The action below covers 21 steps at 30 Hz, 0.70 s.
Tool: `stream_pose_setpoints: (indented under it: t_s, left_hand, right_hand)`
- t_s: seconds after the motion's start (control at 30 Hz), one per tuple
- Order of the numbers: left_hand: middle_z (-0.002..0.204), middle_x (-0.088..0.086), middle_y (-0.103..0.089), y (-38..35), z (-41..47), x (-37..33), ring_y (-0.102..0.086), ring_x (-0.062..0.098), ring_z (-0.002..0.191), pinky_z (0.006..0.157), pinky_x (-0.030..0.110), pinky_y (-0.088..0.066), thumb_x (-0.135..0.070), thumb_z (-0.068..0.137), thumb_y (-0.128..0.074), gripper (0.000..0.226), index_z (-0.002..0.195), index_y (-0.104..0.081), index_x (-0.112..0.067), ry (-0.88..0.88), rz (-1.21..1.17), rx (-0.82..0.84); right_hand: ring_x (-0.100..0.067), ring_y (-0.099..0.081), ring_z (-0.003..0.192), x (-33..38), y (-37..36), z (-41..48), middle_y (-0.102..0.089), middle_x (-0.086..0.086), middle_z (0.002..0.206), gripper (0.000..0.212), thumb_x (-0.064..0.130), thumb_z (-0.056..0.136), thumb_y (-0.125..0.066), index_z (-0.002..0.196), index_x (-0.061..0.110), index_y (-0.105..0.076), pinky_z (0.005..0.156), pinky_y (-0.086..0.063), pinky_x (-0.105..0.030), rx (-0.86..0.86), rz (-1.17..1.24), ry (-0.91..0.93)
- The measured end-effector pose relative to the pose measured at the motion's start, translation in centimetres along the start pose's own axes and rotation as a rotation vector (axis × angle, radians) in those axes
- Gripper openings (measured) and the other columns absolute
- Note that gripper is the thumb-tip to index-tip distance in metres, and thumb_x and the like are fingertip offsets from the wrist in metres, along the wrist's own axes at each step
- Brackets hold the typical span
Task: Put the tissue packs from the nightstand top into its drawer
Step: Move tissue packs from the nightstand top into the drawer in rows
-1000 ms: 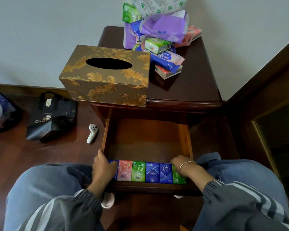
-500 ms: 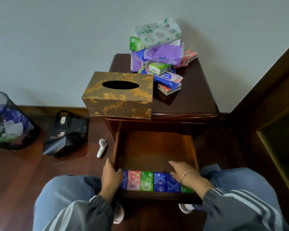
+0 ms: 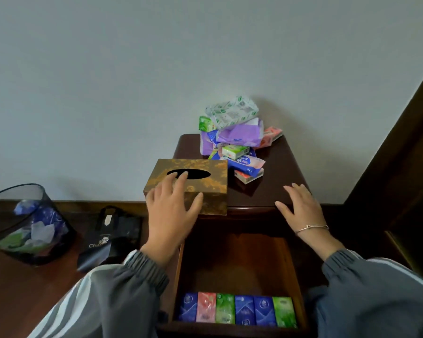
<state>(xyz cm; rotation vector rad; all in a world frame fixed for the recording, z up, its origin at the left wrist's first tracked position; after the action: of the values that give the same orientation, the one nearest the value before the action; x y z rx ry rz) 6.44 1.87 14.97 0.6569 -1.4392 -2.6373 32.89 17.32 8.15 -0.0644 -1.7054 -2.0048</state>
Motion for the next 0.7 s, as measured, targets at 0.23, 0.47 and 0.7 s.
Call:
stream_pose_setpoints:
  t_s: [0.23, 0.47, 0.7]
  left_hand:
    - [0.155, 0.012, -0.027, -7.7, 2.5, -6.4, -0.017, 0.035, 0.145, 0.111, 0.063, -0.012, -0.071, 0.088, -0.025, 0.084, 0.150, -0.020, -0.016, 0.121, 0.257, 0.373]
    - [0.137, 0.004, -0.044, -7.9, 3.4, -5.7, -0.034, 0.026, 0.134, 0.109, 0.063, -0.017, -0.050, 0.095, -0.036, 0.065, 0.146, -0.027, -0.011, 0.075, 0.271, 0.289]
    - [0.154, -0.007, -0.029, -5.3, 4.9, 0.1, -0.019, 0.014, 0.145, 0.119, 0.052, -0.005, -0.053, 0.094, -0.041, 0.066, 0.152, -0.018, -0.028, -0.278, 0.127, 0.522]
  right_hand:
    - [-0.021, -0.005, 0.147, -1.0, -5.1, 3.1, -0.011, -0.002, 0.159, 0.063, 0.057, 0.094, -0.024, 0.149, 0.026, -0.017, 0.116, -0.010, -0.049, 0.242, -0.179, -0.149]
    - [-0.021, -0.003, 0.147, -1.5, -5.9, 3.4, -0.008, 0.000, 0.159, 0.064, 0.059, 0.094, -0.022, 0.149, 0.029, -0.012, 0.115, -0.007, -0.049, 0.207, -0.203, -0.150]
    - [-0.022, -0.003, 0.147, -1.7, -6.3, 3.6, -0.008, 0.000, 0.159, 0.063, 0.059, 0.094, -0.021, 0.149, 0.031, -0.012, 0.115, -0.007, -0.049, 0.181, -0.212, -0.138]
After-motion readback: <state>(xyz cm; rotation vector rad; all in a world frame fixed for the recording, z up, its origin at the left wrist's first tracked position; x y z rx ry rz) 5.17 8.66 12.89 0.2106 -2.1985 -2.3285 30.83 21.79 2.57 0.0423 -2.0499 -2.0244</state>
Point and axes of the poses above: each hand's wrist, its own z-axis towards the middle knuckle, its own y-axis out of the back of the hand, x = y × z, the point moved 6 cm from there along z, towards the middle knuckle
